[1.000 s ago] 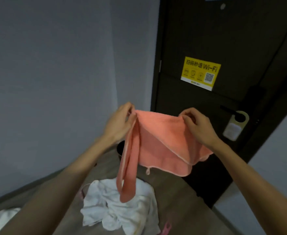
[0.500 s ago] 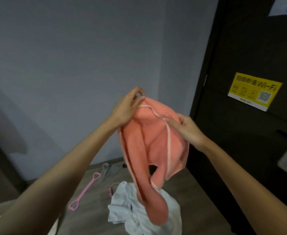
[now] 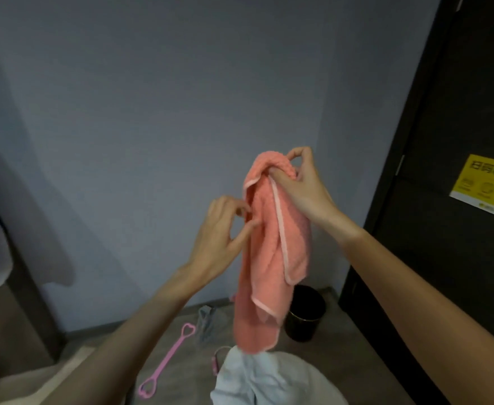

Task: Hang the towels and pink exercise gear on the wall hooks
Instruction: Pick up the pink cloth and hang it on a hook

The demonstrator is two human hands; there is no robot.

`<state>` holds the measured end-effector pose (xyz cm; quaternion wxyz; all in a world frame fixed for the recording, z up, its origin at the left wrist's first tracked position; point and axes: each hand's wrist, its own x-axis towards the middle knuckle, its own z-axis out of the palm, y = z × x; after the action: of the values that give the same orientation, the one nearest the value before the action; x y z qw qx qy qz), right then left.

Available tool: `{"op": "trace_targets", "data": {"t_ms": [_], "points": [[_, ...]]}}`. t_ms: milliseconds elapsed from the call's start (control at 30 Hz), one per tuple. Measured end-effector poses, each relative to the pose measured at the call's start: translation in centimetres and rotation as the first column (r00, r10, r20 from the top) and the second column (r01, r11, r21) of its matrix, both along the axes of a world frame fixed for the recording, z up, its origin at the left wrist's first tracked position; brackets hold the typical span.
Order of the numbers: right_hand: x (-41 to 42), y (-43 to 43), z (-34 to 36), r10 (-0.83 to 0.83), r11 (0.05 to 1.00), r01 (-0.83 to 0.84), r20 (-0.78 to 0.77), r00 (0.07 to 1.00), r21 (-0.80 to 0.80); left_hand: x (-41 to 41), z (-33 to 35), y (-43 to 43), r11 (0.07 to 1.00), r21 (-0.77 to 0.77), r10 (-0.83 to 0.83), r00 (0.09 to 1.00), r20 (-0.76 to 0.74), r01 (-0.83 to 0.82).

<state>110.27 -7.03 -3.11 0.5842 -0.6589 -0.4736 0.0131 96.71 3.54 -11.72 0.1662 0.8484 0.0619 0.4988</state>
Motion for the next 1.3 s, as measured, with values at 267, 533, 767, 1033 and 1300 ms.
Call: {"op": "trace_targets", "data": {"t_ms": [267, 533, 767, 1033, 1300], "points": [[-0.5, 8.7, 0.5, -0.022, 0.996, 0.019, 0.037, 0.999, 0.082, -0.5, -0.4, 7.1, 0.908, -0.417, -0.089, 0.957, -0.277, -0.036], [4.4, 13.8, -2.5, -0.125, 0.985, 0.140, 0.130, 0.984, -0.106, -0.7, 3.1, 14.2, 0.769, -0.634, -0.060, 0.979, -0.195, -0.079], [5.1, 17.8, -4.4, 0.139, 0.977, -0.115, 0.127, 0.982, -0.178, 3.0, 5.4, 18.2, 0.685, -0.722, -0.027, 0.986, -0.163, -0.101], [3.8, 20.5, -6.0, 0.315, 0.940, -0.317, -0.035, 0.948, -0.126, 6.7, 9.0, 20.7, 0.470, -0.879, -0.083, 0.996, 0.045, 0.079], [8.0, 23.9, -2.2, 0.234, 0.972, -0.221, -0.227, 0.945, 0.080, 7.4, 9.2, 21.7, 0.456, -0.871, -0.265, 0.962, 0.066, 0.185]]}}
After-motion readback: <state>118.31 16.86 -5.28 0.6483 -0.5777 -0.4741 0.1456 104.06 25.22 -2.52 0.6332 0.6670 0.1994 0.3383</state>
